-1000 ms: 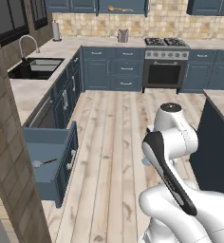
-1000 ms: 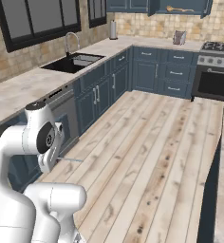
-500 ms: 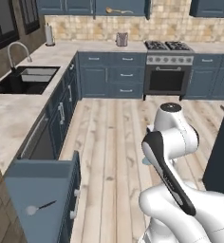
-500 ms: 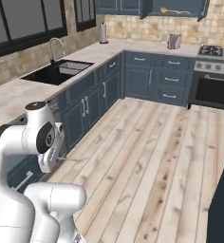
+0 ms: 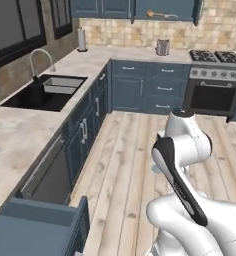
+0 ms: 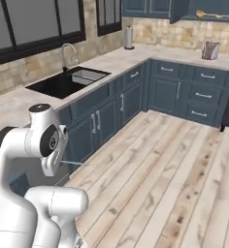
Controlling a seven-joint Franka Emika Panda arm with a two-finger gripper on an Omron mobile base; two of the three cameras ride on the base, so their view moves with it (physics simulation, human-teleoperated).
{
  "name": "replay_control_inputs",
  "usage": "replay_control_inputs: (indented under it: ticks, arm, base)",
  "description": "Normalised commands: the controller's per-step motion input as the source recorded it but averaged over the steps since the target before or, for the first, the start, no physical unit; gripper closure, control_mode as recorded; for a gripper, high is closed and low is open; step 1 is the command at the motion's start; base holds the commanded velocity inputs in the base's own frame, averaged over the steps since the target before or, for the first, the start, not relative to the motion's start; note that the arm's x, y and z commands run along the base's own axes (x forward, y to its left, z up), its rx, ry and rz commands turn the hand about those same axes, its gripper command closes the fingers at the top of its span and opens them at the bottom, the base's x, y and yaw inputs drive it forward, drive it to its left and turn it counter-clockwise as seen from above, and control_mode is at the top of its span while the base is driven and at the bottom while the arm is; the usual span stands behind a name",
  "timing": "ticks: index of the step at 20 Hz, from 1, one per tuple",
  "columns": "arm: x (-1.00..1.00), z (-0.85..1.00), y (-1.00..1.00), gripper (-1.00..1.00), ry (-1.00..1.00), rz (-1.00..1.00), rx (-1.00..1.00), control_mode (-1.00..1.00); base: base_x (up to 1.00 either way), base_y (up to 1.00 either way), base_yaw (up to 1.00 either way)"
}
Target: Organize the utensils by type. Pick up the wooden spoons from the counter and place them in the open cabinet. Then pick up the metallic utensils from the counter and place them in the open drawer.
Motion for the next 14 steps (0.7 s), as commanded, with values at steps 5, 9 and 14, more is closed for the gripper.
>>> replay_control_inputs:
  ticks: [5,9,14]
  arm:
    - [0.00,0.00,0.00,1.00,0.00,0.00,0.00,1.00]
    - [0.00,0.00,0.00,1.00,0.00,0.00,0.00,1.00]
    - [0.00,0.00,0.00,1.00,0.00,0.00,0.00,1.00]
  base:
    - [0.95,0.00,0.55]
    - [0.88,0.00,0.64]
    - [0.75,-0.01,0.80]
